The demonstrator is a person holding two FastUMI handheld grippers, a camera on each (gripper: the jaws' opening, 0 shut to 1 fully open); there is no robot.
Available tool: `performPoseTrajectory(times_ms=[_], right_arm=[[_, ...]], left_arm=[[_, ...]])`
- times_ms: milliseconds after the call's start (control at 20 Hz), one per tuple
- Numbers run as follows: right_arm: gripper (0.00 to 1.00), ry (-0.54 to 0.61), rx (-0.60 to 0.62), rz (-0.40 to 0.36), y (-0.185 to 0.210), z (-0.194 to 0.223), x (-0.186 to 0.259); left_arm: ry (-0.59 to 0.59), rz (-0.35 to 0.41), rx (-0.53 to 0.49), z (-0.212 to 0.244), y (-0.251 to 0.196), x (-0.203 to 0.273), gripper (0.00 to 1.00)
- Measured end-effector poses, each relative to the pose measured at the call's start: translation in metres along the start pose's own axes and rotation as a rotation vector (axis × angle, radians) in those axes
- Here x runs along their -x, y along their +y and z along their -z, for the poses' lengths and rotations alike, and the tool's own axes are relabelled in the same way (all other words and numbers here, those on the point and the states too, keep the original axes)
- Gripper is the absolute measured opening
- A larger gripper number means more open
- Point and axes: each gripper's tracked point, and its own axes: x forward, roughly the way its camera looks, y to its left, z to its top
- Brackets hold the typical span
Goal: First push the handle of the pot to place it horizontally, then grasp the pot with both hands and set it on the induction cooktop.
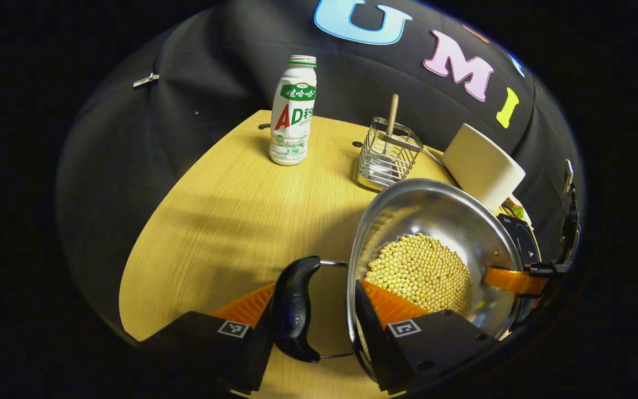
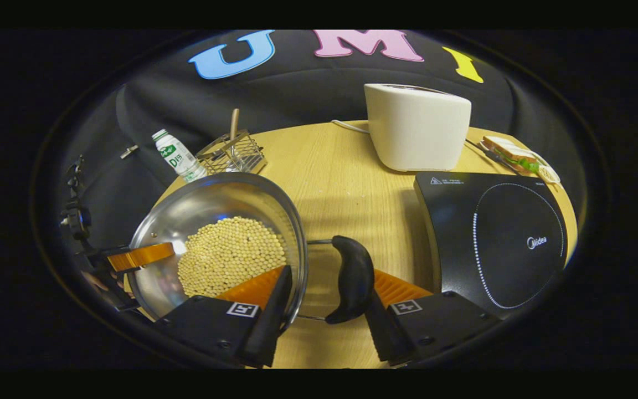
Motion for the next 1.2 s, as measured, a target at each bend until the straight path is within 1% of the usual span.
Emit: performPoseTrajectory(times_ms=[100, 200, 250, 300, 400, 450, 500, 550, 600, 700, 850, 1050, 1200], right_arm=[[0.72, 0.004, 0.004, 0.002, 0.001, 0.002, -0.001], [0.72, 0.008, 0.004, 0.002, 0.001, 0.002, -0.001], [0.72, 0.011, 0.001, 0.001, 0.002, 0.003, -0.002], [0.72, 0.014, -0.001, 0.0, 0.002, 0.003, -0.003], [0.73, 0.018, -0.004, 0.002, 0.002, 0.004, -0.004], [0.73, 0.019, -0.003, 0.008, 0.001, 0.005, -0.004], [0.73, 0.015, -0.014, 0.01, 0.001, 0.003, -0.008], [0.7, 0.018, -0.021, 0.013, 0.0, 0.004, -0.006], [0.7, 0.023, -0.035, 0.016, 0.0, 0.004, -0.006], [0.66, 0.03, -0.053, 0.026, 0.001, 0.004, -0.007], [0.62, 0.031, -0.063, 0.032, 0.0, 0.002, -0.01], [0.61, 0.031, -0.03, 0.041, 0.0, 0.003, -0.005], [0.62, 0.016, 0.008, 0.037, 0.003, -0.002, 0.004]], left_arm=[[-0.002, -0.006, -0.015, -0.002, 0.003, 0.003, 0.75], [-0.006, -0.027, -0.038, -0.005, 0.009, 0.006, 0.78], [-0.007, -0.025, -0.048, -0.006, 0.009, 0.007, 0.84], [-0.001, -0.019, -0.057, -0.006, 0.009, 0.006, 0.87], [0.005, -0.006, -0.077, -0.009, 0.007, 0.003, 0.88], [0.008, 0.013, -0.082, -0.009, 0.003, 0.002, 0.87], [0.013, 0.031, -0.075, -0.009, -0.001, -0.001, 0.83], [0.012, 0.029, -0.069, -0.008, 0.0, -0.004, 0.7], [0.011, 0.033, -0.064, -0.01, -0.001, -0.003, 0.68], [0.031, 0.042, -0.04, -0.005, -0.001, -0.003, 0.67], [0.031, 0.033, -0.008, -0.003, -0.001, -0.002, 0.66], [0.041, 0.033, -0.014, -0.001, -0.002, 0.0, 0.64], [0.056, 0.042, 0.023, 0.008, -0.004, 0.007, 0.62]])
